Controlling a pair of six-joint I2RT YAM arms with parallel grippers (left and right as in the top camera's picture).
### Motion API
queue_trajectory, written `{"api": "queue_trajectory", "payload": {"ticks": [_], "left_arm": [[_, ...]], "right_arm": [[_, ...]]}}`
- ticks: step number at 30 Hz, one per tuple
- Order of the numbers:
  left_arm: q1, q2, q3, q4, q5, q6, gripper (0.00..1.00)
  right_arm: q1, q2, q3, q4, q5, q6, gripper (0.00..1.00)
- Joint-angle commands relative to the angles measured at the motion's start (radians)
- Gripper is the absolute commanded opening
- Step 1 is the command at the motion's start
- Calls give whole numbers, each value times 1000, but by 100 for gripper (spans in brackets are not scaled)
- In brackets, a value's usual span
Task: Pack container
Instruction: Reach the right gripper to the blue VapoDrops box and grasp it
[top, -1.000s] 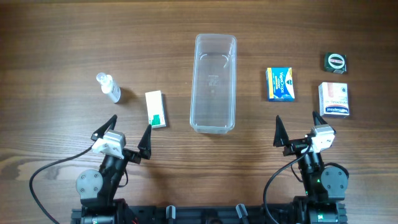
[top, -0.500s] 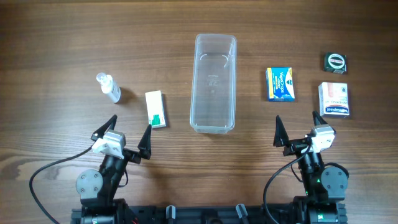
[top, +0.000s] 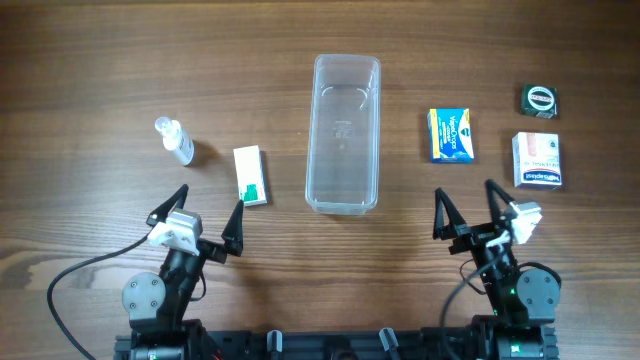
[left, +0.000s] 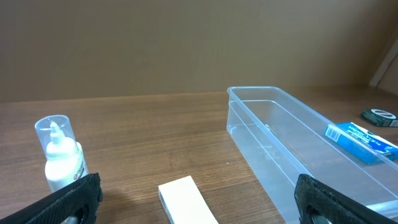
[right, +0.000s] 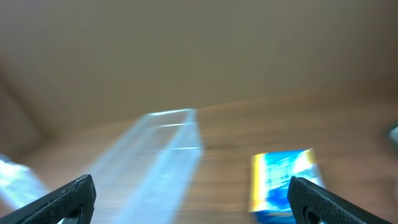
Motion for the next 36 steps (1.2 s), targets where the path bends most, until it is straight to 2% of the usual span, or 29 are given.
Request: {"api": "queue_trajectory", "payload": {"ticks": [1,3,5,11,15,19,25,31,36], "left_arm": [[4,-9,-3,-5,-13,-10,100],[4,-9,-3,-4,-13,-10,100],[4,-9,-3,-5,-13,-10,100],[4,-9,-3,-4,-13,-10,100],[4,-9,-3,-4,-13,-10,100],[4,-9,-3,-5,-13,-10,100],[4,-9,-3,-4,-13,-10,100],[4,-9,-3,-4,-13,-10,100],[4,-9,-3,-4,-13,-10,100]], "right_arm": [[-4,-3,-2,6,-122,468,100],[-4,-3,-2,7,-148,567,100],[-4,-3,-2,12,-185,562,100],[-4,-3,4,99,-317,429,100],[-4,-2,80,167,-273,424,100],[-4,59,211,145,-230,322,99],[-4,373,505,-62,-219,78,100],[-4,830,922,-449,-88,-161,100],[-4,1205,1302,-825,115,-272,100]]}}
